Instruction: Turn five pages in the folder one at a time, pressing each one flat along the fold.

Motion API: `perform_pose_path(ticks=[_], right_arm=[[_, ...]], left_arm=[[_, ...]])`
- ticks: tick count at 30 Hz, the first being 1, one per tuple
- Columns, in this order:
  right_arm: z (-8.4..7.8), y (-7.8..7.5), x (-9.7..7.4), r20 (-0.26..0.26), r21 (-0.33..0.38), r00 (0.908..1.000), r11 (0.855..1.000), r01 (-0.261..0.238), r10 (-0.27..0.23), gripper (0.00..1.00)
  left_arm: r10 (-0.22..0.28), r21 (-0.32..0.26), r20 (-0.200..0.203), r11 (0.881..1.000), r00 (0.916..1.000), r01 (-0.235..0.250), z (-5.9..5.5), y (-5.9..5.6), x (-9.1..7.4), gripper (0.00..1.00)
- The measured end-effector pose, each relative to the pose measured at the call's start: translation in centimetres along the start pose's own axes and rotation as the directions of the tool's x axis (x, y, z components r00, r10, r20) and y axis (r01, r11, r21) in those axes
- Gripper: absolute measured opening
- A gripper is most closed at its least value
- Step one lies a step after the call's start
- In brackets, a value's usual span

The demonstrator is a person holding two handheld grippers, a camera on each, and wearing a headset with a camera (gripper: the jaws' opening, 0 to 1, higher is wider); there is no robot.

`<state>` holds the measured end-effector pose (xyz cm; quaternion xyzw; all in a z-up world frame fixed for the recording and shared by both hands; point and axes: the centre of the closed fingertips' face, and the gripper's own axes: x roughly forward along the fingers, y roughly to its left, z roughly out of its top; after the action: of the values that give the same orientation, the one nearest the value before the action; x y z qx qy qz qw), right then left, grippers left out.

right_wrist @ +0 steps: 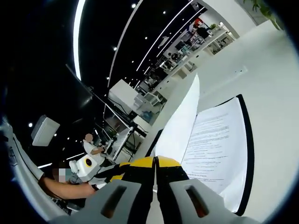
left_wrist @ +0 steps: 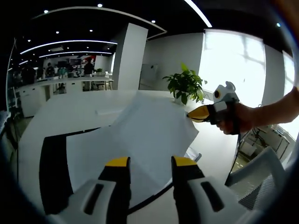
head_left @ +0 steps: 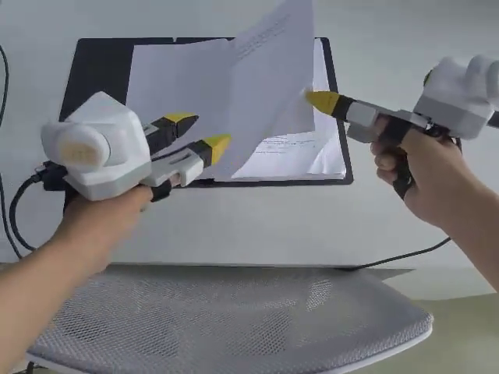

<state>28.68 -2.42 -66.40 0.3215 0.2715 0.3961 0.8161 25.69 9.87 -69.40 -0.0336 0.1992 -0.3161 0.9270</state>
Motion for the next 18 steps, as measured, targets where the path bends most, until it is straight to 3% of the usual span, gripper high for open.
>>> perform_pose_path(ticks=[7,11,18], right_arm=[[-0.6,3.9,3.8,-0.025,-0.025,0.9980,0.998,-0.059,0.059,0.00],[-1.5,5.1,6.1,-0.048,-0.020,0.9960,0.997,-0.076,0.075,0.00],[-4.4,5.3,11.2,-0.114,-0.011,0.9930,0.999,-0.035,0.033,0.00]], left_arm=[[0.072,0.006,-0.042,0.997,0.9965,-0.072,-1.1,3.6,-4.4,0.34],[0.099,-0.005,-0.044,0.995,0.9941,-0.100,-1.6,5.1,-6.3,0.33],[0.144,-0.033,-0.052,0.989,0.9881,-0.146,-2.7,7.8,-9.4,0.33]])
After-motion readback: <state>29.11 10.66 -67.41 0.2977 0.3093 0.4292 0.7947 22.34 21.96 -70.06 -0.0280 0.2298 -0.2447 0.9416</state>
